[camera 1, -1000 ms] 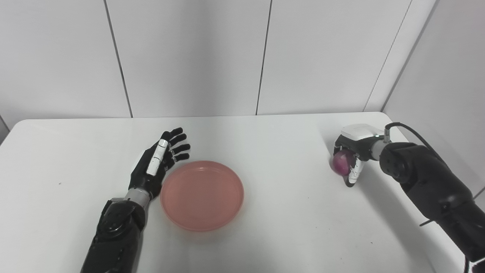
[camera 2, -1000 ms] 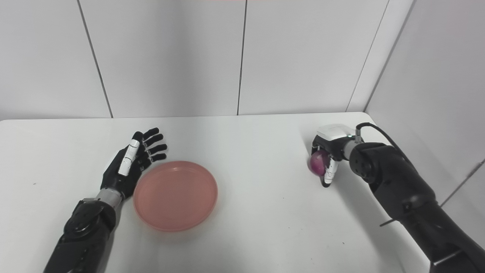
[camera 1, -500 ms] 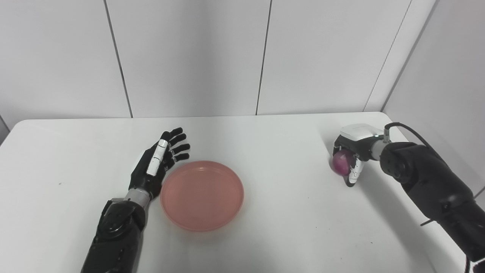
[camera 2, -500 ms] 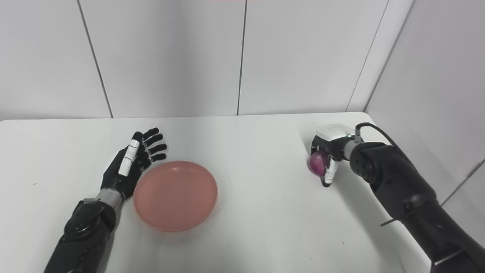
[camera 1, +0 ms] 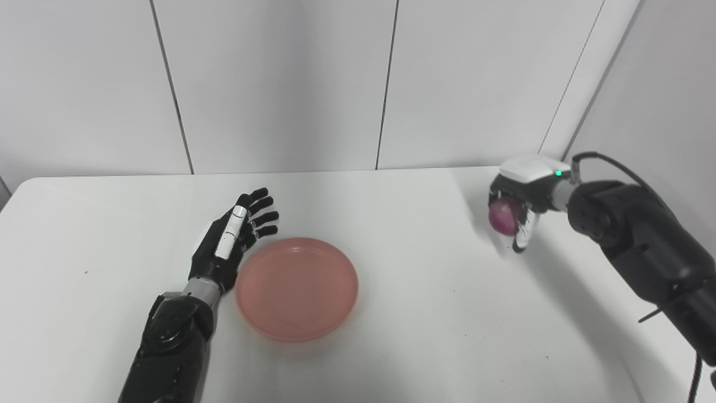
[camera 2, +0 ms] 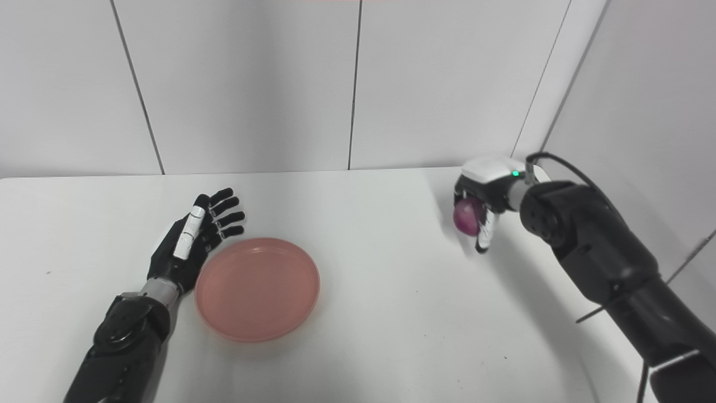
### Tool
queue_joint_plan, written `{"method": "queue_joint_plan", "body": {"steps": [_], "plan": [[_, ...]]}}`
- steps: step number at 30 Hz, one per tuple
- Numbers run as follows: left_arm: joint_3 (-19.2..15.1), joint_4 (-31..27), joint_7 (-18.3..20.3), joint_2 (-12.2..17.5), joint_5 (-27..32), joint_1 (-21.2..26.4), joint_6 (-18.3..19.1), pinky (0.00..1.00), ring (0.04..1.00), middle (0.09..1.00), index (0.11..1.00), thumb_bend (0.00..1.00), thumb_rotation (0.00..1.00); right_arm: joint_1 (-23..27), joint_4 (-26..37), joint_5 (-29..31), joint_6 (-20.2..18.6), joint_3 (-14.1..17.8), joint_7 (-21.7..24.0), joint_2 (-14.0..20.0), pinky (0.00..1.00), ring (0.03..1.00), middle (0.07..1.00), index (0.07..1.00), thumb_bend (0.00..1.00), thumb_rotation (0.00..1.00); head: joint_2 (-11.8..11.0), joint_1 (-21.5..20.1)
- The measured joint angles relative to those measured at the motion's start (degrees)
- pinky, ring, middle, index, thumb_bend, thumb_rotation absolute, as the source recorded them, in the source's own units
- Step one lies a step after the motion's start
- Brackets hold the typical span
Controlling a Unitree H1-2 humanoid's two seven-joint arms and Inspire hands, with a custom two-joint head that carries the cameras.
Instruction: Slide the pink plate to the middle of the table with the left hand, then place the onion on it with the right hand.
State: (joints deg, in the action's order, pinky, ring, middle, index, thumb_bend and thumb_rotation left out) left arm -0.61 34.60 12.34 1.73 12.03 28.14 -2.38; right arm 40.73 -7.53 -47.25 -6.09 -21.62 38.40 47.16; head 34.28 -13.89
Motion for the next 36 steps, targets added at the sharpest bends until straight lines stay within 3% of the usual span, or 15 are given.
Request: {"method": "queue_joint_plan", "body": {"steps": [15,25,31,36], "plan": [[0.03,0.31,0.09,-0.06,0.00,0.24,-0.03,0.73,0.788,0.862,0.805,0.72,0.82,3.28,9.86,1.09,1.42,0.69,4.88,-1.54,0.34,0.413,0.458,0.511,0.53,0.00,-0.26,1.05],[0.27,0.64,-0.48,-0.70,-1.10,0.65,-0.04,0.73,0.786,0.855,0.805,0.70,0.85,4.94,15.62,1.86,2.75,-0.10,5.89,-7.98,0.26,0.327,0.406,0.517,0.52,0.00,-1.14,5.01],[0.76,0.63,-2.00,-1.30,-2.38,0.73,-0.10,0.75,0.792,0.861,0.811,0.70,0.85,4.84,16.69,1.90,4.79,-0.98,5.88,-11.01,0.32,0.383,0.435,0.523,0.52,0.00,-1.58,6.94],[0.72,0.64,-2.83,-2.25,-2.52,0.79,-0.13,0.75,0.794,0.860,0.811,0.69,0.84,4.34,16.84,1.93,6.37,-1.52,5.56,-13.04,0.30,0.363,0.427,0.525,0.52,0.00,-2.20,8.61]]}}
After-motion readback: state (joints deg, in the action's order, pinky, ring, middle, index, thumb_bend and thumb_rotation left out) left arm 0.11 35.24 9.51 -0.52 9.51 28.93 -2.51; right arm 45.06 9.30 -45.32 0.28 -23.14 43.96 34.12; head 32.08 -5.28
